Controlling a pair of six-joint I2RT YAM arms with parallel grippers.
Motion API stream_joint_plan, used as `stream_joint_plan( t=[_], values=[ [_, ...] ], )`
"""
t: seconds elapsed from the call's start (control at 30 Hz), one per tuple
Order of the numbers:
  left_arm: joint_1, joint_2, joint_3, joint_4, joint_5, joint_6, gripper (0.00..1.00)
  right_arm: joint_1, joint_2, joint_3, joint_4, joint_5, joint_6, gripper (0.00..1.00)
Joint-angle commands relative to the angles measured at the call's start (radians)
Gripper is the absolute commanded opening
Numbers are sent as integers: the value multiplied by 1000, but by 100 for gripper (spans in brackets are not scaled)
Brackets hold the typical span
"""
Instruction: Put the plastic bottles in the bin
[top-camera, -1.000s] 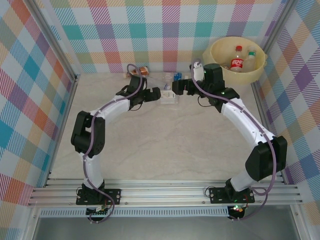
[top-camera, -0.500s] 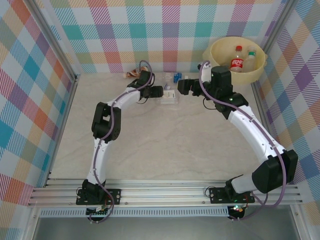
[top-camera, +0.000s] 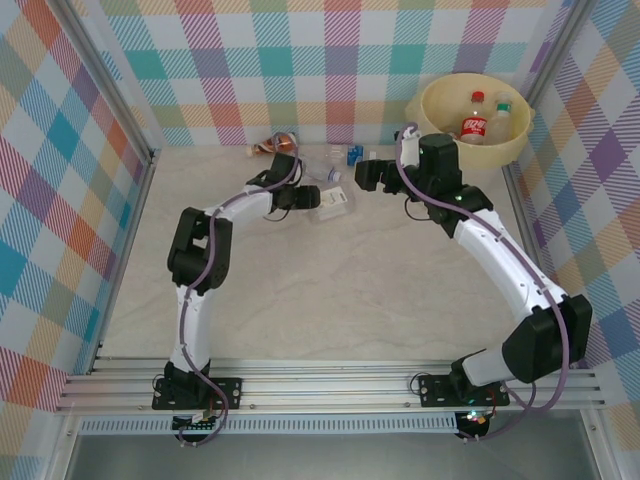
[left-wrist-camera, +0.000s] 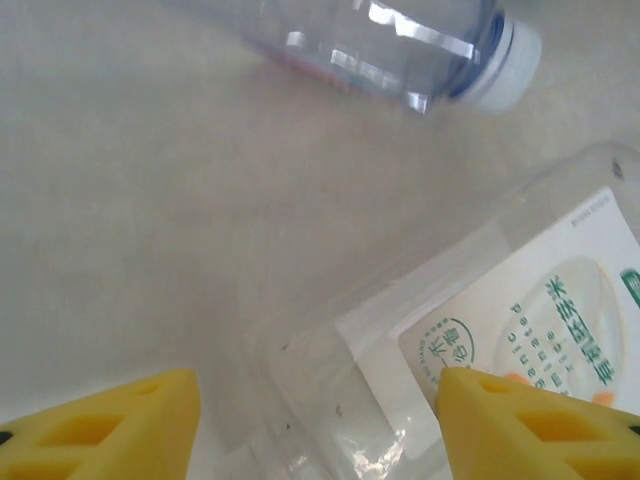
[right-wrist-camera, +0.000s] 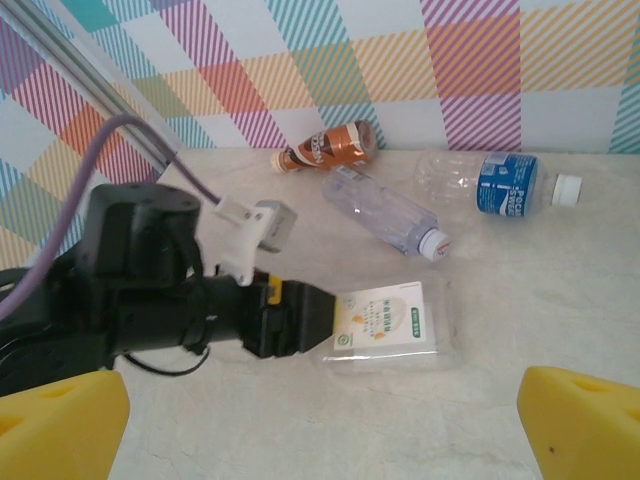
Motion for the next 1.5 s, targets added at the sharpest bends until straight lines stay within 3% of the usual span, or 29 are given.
stream_joint_plan(
  t=[0.0, 0.1, 0.2, 0.27, 0.33, 0.53, 0.73, 0.9, 1.03, 1.13, 1.3, 1.4, 1.47],
  values=[
    [-4, -133, -156, 18, 52, -74, 64, -2, 45, -19, 20, -3, 73, 100],
    [-20, -250, -291, 84, 136, -121, 69, -2, 86, -19, 9, 11, 163, 100],
    [-37, -312, -328, 84, 158, -84, 85, -3, 130, -22, 10, 6, 247, 100],
    [-39, -299, -305, 42, 132, -20, 95, -2, 156, -21, 12, 6, 281, 100],
    [-38, -259, -256, -16, 60, 7, 98, -2, 173, -25, 25, 8, 304, 100],
    [-20, -176, -124, -75, 120, -35, 99, -2, 233, -77, 39, 70, 498, 97],
    [-13, -108, -53, -97, 159, -82, 100, 1, 326, -100, 133, -29, 603, 89],
    [-14, -69, -43, -100, 210, -70, 98, 1, 353, -120, 188, -37, 649, 88],
    [-40, -131, -128, -41, 306, -84, 97, 1, 339, -131, 158, -14, 616, 91],
    [-93, -196, -187, -79, 218, -45, 98, 1, 309, -146, 136, 16, 585, 92],
    [-163, -223, -178, -186, -112, 19, 100, -1, 242, -147, 97, 97, 512, 96],
    [-193, -175, -113, -240, -219, 73, 100, -1, 207, -144, 84, 137, 473, 99],
    [-210, -145, -93, -246, -234, 109, 100, -1, 186, -151, 83, 156, 458, 99]
  ],
)
